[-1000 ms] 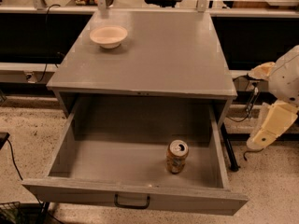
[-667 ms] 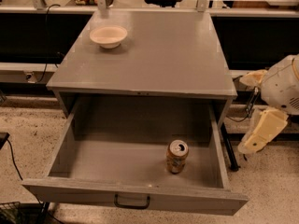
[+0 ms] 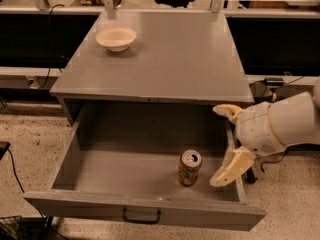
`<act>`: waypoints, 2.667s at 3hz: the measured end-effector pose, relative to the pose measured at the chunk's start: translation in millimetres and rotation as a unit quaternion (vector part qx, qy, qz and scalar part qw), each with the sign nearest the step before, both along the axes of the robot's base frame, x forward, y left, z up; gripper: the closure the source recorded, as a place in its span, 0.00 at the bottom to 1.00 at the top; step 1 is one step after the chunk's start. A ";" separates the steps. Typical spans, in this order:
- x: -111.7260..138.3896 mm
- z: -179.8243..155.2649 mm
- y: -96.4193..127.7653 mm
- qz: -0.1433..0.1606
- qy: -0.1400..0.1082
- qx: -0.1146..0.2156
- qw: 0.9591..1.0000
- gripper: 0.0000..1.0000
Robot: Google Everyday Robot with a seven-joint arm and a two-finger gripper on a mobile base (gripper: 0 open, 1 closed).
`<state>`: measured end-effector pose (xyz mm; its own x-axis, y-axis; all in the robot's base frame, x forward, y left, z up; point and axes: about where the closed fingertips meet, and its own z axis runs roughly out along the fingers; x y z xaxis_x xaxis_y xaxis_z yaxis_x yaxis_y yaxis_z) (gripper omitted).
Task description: Pick orange can from top drawer and place on counter
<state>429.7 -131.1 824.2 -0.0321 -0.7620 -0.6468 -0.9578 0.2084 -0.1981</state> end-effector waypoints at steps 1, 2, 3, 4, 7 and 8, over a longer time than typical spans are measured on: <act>0.6 1.1 11.1 0.013 -0.010 0.003 1.000 0.00; 2.0 -11.9 17.0 0.011 0.000 0.006 1.000 0.00; 2.6 -45.6 28.4 0.008 0.024 0.034 0.999 0.00; 9.4 -85.6 35.5 -0.003 0.050 0.065 0.997 0.00; 42.4 -142.5 32.8 -0.045 0.072 0.121 0.989 0.16; 48.3 -152.4 35.8 -0.050 0.073 0.132 0.987 0.31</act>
Offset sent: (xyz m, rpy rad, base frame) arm 0.0061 0.0220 -0.0324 0.0283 0.0281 0.0088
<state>478.1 -95.3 671.7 -0.2056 -0.5559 -0.8054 -0.9442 0.3290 0.0139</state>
